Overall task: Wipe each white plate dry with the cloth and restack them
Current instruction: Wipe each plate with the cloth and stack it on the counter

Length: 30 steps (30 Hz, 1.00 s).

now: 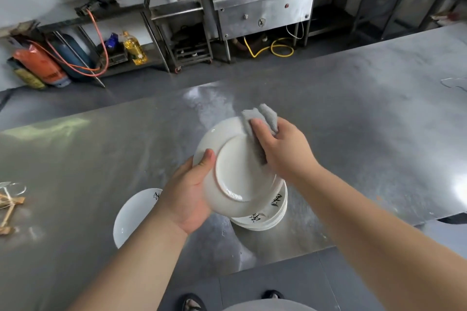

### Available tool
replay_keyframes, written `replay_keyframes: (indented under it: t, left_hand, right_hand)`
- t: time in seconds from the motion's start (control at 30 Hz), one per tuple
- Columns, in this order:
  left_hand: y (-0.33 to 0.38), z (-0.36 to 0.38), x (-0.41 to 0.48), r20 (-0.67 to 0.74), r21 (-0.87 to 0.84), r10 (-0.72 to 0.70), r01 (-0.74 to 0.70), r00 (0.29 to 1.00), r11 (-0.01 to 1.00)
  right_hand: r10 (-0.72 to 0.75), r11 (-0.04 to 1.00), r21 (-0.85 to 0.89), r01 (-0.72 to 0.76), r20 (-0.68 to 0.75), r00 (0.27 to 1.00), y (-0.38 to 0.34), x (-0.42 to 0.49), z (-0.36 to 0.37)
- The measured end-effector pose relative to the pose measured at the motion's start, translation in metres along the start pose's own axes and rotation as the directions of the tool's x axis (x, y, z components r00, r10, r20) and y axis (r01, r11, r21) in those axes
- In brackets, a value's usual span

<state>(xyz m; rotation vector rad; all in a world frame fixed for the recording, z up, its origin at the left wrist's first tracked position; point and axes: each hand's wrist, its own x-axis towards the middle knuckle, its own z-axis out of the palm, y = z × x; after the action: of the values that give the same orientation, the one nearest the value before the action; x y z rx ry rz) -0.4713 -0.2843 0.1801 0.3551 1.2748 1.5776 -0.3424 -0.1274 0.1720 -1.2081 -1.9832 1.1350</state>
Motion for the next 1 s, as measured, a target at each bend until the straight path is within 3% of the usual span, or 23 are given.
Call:
replay_keyframes:
  t: [0.07, 0.13, 0.17, 0.2, 0.27, 0.33, 0.43, 0.53, 0.6, 0.63, 0.67, 0.7, 0.77, 0.87, 0.93, 1.0]
  left_hand:
    - [-0.001, -0.001, -0.004, -0.043, -0.047, 0.035, -0.037, 0.998, 0.998]
    - [-0.006, -0.003, -0.008, -0.067, -0.097, 0.013, -0.02, 0.998, 0.995]
    - [-0.01, -0.003, -0.01, -0.069, -0.094, -0.006, 0.0, 0.998, 0.996]
    - [-0.014, -0.003, -0.012, -0.066, -0.069, -0.02, 0.015, 0.998, 0.997]
    - [-0.021, -0.001, -0.014, -0.041, 0.004, -0.02, 0.02, 0.999, 1.0]
    - [-0.021, 0.0, -0.014, -0.015, 0.033, 0.003, -0.002, 1.0, 0.999]
    - [-0.004, -0.002, -0.009, 0.019, -0.016, 0.098, -0.097, 0.995, 0.995]
    - [0.008, -0.005, -0.003, -0.011, -0.062, 0.156, -0.156, 0.988, 0.986]
    - [0.004, -0.008, -0.003, -0.025, -0.063, 0.136, -0.137, 0.99, 0.989]
    - [0.001, -0.009, -0.003, -0.013, -0.08, 0.105, -0.106, 0.994, 0.991]
    - [-0.001, -0.011, -0.005, 0.008, -0.11, 0.062, -0.06, 0.998, 0.992]
    - [-0.001, -0.015, -0.006, 0.037, -0.14, 0.022, -0.017, 0.999, 0.99]
    - [0.002, -0.023, -0.006, 0.13, -0.17, -0.024, 0.047, 0.991, 0.984]
    - [0.005, -0.021, -0.003, 0.203, -0.105, -0.052, 0.075, 0.978, 0.992]
    - [0.004, -0.015, -0.001, 0.172, -0.038, -0.059, 0.066, 0.983, 0.997]
    - [0.004, -0.013, 0.001, 0.127, -0.068, -0.009, 0.018, 0.992, 0.998]
  right_hand:
    - [0.228, 0.953, 0.187, -0.24, 0.084, 0.97, 0.015, -0.019, 0.008]
    - [0.372, 0.894, 0.197, -0.402, 0.173, 0.912, 0.025, -0.032, 0.016]
    - [0.393, 0.897, 0.156, -0.414, 0.149, 0.907, 0.027, -0.033, 0.019]
    - [0.365, 0.922, 0.103, -0.373, 0.089, 0.927, 0.027, -0.029, 0.019]
    - [0.177, 0.984, -0.002, -0.177, 0.012, 0.984, 0.021, -0.019, 0.013]
    - [-0.005, 0.998, -0.064, 0.007, 0.045, 0.999, 0.009, -0.011, 0.003]
    - [-0.059, 0.993, 0.102, 0.057, 0.019, 0.998, 0.002, -0.011, -0.004]
    - [0.223, 0.9, 0.372, -0.226, 0.051, 0.974, 0.011, -0.029, 0.008]
    - [0.449, 0.723, 0.477, -0.499, 0.224, 0.865, 0.012, -0.043, 0.021]
    - [0.502, 0.671, 0.493, -0.553, 0.247, 0.829, 0.01, -0.043, 0.023]
    - [0.505, 0.698, 0.473, -0.537, 0.207, 0.838, 0.008, -0.039, 0.021]
    - [0.449, 0.788, 0.413, -0.457, 0.122, 0.885, 0.007, -0.031, 0.016]
    - [0.181, 0.963, 0.203, -0.174, -0.016, 0.983, 0.003, -0.014, 0.0]
    - [-0.114, 0.992, -0.044, 0.118, 0.085, 0.99, -0.01, 0.002, -0.014]
    - [-0.122, 0.984, -0.116, 0.132, 0.092, 0.988, -0.011, 0.003, -0.01]
    - [-0.019, 1.0, -0.021, 0.018, -0.037, 0.999, -0.006, -0.009, 0.0]
